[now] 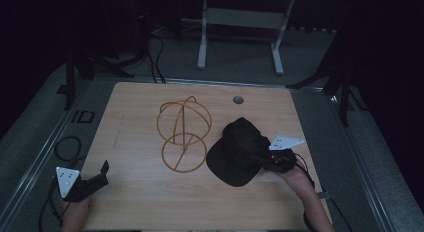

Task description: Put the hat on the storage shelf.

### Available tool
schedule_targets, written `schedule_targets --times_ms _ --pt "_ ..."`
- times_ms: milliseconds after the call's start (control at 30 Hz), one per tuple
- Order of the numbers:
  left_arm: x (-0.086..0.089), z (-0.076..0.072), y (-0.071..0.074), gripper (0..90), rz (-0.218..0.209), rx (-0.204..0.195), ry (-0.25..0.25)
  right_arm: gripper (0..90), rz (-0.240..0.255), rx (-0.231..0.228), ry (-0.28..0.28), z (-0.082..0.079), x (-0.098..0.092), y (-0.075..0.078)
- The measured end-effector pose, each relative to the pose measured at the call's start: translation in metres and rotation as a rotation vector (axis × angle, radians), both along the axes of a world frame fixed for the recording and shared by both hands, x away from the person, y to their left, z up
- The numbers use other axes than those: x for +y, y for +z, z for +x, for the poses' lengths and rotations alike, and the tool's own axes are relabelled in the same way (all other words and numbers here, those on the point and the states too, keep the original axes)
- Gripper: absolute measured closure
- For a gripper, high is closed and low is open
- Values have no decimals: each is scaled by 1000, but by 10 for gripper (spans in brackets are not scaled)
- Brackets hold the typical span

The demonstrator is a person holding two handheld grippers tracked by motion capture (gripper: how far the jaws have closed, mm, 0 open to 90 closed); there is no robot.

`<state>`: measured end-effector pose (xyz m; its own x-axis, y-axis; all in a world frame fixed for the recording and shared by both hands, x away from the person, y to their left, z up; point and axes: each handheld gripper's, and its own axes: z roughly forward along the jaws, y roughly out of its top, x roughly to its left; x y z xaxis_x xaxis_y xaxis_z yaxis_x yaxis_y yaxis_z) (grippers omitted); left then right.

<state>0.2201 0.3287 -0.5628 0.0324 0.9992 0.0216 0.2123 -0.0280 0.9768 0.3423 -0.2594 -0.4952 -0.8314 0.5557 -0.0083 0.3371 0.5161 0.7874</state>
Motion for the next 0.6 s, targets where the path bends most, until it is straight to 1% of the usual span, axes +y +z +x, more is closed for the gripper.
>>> schedule_targets --times_ms 67,100,133,200,233,300,400,600 --pt "0 0 0 15 1 0 1 779 6 -2 -8 -2 -1 3" --pt "0 0 0 15 2 0 0 812 -1 -9 -11 -3 -2 4" --pt "0 0 0 15 3 -1 0 825 -6 -14 -17 -4 -2 6" --pt "0 0 0 15 2 0 1 839 -26 -24 -28 -5 -3 10" --pt "0 0 0 15 2 0 1 839 -26 -24 -28 -5 -3 10" --pt "0 0 0 15 0 0 1 844 -42 -50 -40 -8 -4 17" --pt "0 0 0 15 2 1 -2 847 -44 -76 -64 -11 -7 27" --pt "-1 0 0 15 7 -1 -1 853 -13 -132 -91 -17 -14 55"
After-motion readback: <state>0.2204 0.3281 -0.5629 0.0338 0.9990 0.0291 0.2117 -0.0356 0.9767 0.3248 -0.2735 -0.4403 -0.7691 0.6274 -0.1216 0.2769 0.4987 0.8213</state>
